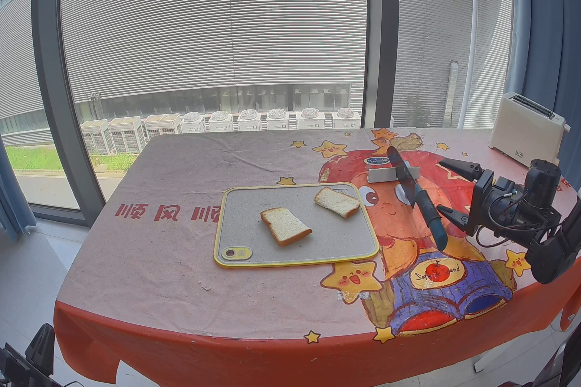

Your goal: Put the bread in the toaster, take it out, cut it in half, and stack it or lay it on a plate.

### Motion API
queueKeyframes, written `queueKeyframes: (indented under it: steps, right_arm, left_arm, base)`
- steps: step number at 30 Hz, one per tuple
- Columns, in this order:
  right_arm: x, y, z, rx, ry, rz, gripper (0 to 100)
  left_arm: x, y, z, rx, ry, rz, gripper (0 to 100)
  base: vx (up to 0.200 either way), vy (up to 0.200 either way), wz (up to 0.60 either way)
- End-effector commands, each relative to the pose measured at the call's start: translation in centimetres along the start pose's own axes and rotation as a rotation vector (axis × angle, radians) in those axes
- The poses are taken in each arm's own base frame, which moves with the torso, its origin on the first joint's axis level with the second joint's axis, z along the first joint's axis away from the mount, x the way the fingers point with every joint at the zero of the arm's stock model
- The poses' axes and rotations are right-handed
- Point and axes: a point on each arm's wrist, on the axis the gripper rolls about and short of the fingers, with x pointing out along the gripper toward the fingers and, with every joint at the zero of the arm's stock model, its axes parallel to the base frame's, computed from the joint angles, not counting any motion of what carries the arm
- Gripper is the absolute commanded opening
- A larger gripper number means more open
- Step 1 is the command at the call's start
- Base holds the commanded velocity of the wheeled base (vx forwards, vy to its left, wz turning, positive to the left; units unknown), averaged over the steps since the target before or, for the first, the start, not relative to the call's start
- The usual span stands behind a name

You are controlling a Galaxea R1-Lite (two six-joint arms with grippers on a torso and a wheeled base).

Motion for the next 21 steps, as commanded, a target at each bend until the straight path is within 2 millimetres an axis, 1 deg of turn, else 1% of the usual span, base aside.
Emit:
queueKeyframes:
  steps: [1, 7, 15, 21]
  right_arm:
    - [-0.3, 0.3, 0.3, -0.018, -0.013, 0.009, 100]
    - [-0.7, 0.3, 0.8, -0.043, -0.034, 0.009, 100]
    - [-1.5, 1.3, 1.4, -0.070, -0.069, 0.039, 100]
    - [-1.8, 1.1, 1.9, -0.102, -0.090, 0.031, 100]
  left_arm:
    - [0.0, 0.0, -0.5, -0.002, 0.000, 0.000, 0]
    - [0.0, 0.0, -0.5, 0.000, 0.000, 0.000, 0]
    - [0.0, 0.0, -0.5, 0.000, 0.000, 0.000, 0]
    - [0.0, 0.0, -0.5, 0.000, 0.000, 0.000, 0]
  base:
    - [0.000, 0.000, 0.00]
    - [0.000, 0.000, 0.00]
    - [0.000, 0.000, 0.00]
    - [0.000, 0.000, 0.00]
